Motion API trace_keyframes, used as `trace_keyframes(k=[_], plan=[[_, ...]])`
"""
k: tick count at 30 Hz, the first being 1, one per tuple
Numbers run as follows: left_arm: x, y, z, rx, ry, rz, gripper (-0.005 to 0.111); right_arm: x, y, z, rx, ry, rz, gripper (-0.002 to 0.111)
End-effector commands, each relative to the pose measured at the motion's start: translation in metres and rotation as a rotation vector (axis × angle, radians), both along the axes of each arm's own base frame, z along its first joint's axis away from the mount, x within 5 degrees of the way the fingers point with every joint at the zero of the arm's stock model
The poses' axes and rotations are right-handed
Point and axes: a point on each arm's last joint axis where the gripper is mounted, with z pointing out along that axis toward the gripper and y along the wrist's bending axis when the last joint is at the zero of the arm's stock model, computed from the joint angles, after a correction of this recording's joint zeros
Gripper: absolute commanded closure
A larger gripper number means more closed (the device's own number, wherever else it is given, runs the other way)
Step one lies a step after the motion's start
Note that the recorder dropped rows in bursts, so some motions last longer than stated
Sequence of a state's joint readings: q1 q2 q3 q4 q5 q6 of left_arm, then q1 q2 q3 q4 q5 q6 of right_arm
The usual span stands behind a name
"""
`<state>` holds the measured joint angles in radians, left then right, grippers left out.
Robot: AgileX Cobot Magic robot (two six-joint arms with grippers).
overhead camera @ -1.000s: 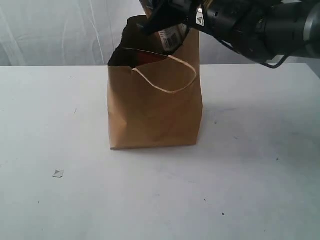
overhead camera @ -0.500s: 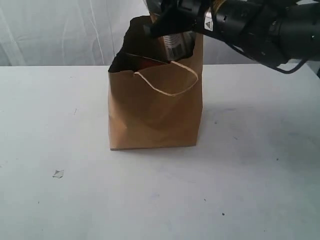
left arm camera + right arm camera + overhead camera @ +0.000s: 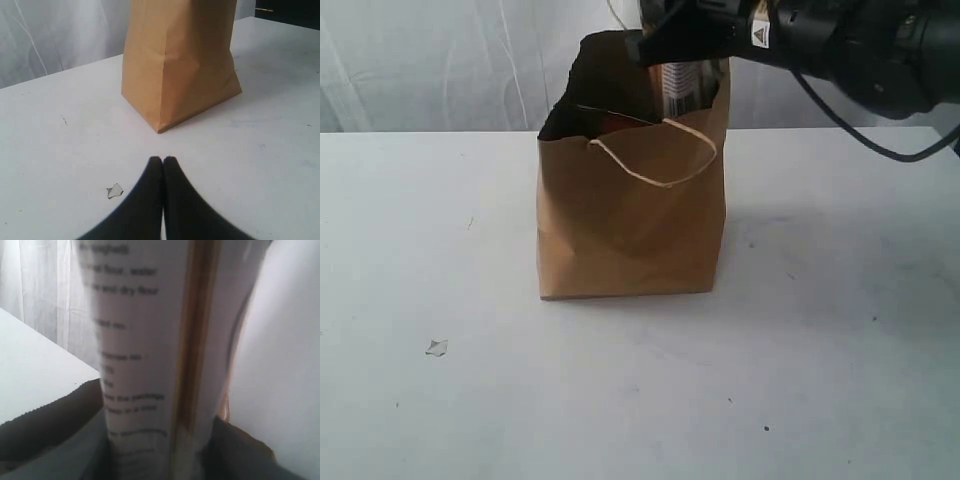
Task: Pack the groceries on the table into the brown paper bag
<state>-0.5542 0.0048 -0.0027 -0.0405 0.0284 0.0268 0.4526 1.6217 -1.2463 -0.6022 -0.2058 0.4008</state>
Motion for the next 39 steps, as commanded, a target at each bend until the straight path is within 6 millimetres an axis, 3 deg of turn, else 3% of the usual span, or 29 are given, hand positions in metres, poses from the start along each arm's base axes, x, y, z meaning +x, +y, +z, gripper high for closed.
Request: trace_keyframes(k=[1, 8, 14, 19, 24, 32, 39], plan=[[0.000, 0.000, -0.001, -0.005, 0.000, -0.005, 0.107, -0.008, 0.012, 0.006, 0.032, -0.042, 0.062, 0.108], [0.000, 0.000, -0.001, -0.005, 0.000, -0.005, 0.107, -0.005, 0.032, -0.018, 0.006, 0.009, 0.104, 0.108], [0.000, 0.000, -0.001, -0.005, 0.000, -0.005, 0.107, -0.005, 0.039, -0.026, -0.007, 0.029, 0.114, 0.108], [0.000, 0.000, -0.001, -0.005, 0.000, -0.005, 0.107, -0.007, 0.041, -0.027, -0.138, -0.096, 0.161, 0.108], [0.000, 0.000, -0.001, -0.005, 0.000, -0.005, 0.107, -0.010, 0.040, -0.039, -0.252, -0.153, 0.188, 0.108], [0.000, 0.000, -0.001, -0.005, 0.000, -0.005, 0.107, -0.010, 0.038, -0.037, -0.241, -0.193, 0.179, 0.108], [0.000, 0.000, -0.001, -0.005, 0.000, -0.005, 0.107, 0.001, 0.021, -0.035, -0.202, -0.136, 0.082, 0.108]])
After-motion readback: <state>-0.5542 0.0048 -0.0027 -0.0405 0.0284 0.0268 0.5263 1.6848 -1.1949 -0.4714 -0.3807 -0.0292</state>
